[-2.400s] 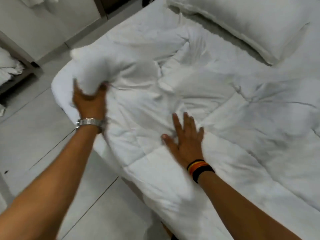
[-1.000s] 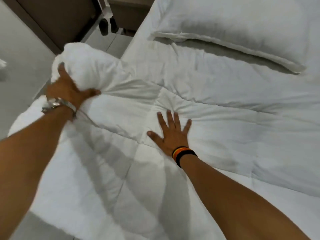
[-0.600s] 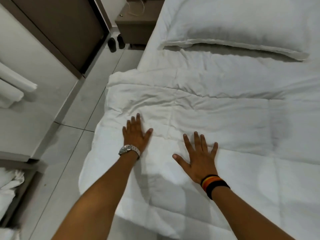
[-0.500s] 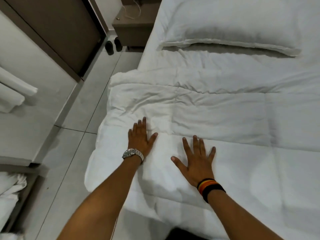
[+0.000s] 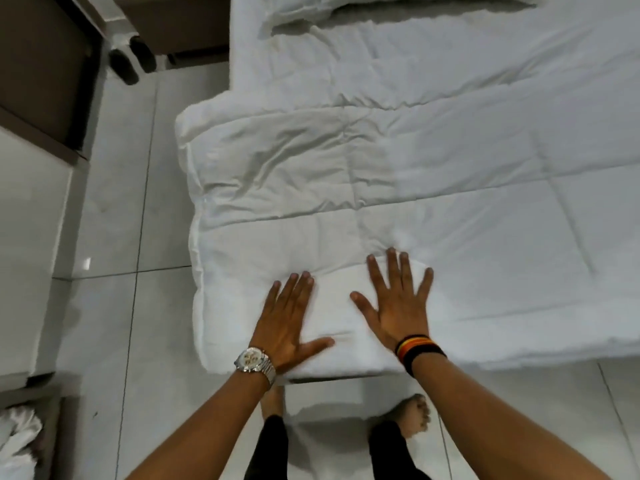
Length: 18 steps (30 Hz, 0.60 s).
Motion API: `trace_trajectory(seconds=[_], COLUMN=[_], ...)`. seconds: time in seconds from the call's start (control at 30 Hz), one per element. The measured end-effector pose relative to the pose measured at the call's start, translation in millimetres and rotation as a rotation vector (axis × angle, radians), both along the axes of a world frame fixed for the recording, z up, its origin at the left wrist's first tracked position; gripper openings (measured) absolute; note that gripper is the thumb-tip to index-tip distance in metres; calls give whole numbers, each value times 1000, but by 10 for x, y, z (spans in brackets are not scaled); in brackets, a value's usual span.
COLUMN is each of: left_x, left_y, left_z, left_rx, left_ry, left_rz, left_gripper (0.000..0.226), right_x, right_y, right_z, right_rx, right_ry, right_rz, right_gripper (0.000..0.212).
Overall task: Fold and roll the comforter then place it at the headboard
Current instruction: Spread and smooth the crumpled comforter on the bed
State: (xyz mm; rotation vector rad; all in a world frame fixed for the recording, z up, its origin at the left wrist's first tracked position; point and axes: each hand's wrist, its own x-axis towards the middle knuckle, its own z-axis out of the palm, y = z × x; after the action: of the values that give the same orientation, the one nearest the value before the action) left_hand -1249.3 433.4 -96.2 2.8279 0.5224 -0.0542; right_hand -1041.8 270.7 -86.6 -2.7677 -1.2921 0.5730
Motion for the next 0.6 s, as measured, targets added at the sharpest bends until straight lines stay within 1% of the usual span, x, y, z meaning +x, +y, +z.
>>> trace_trajectory(seconds=[0.1, 0.2, 0.3, 0.43, 0.47, 0.53, 0.6], left_x=[-24, 128, 487, 1250, 1437, 1804, 2086], left_y=[334, 863, 1643, 2890, 3189, 3750, 4092], left_z=[-41, 4, 184, 479, 533, 555, 486], left_rx=[-77, -72, -11, 125, 154, 195, 96], left_ry=[-106, -195, -245, -306, -294, -160, 37], left_rz=[-28, -29, 34, 135, 151, 137, 127], left_gripper=[96, 80, 74, 74, 76, 85, 105], right_x=[-237, -474, -728, -1142, -1210, -1266, -1267], right_y=[214, 532, 951, 1530, 1627, 1770, 1799], right_z=[31, 82, 172, 146, 108, -51, -222], right_rx=[-52, -77, -32, 70, 85, 90, 92], right_ry=[-34, -28, -28, -22, -29, -83, -156], right_rz=[-154, -290, -361, -441, -465, -507, -522], right_gripper=[86, 86, 88, 87, 87, 85, 83])
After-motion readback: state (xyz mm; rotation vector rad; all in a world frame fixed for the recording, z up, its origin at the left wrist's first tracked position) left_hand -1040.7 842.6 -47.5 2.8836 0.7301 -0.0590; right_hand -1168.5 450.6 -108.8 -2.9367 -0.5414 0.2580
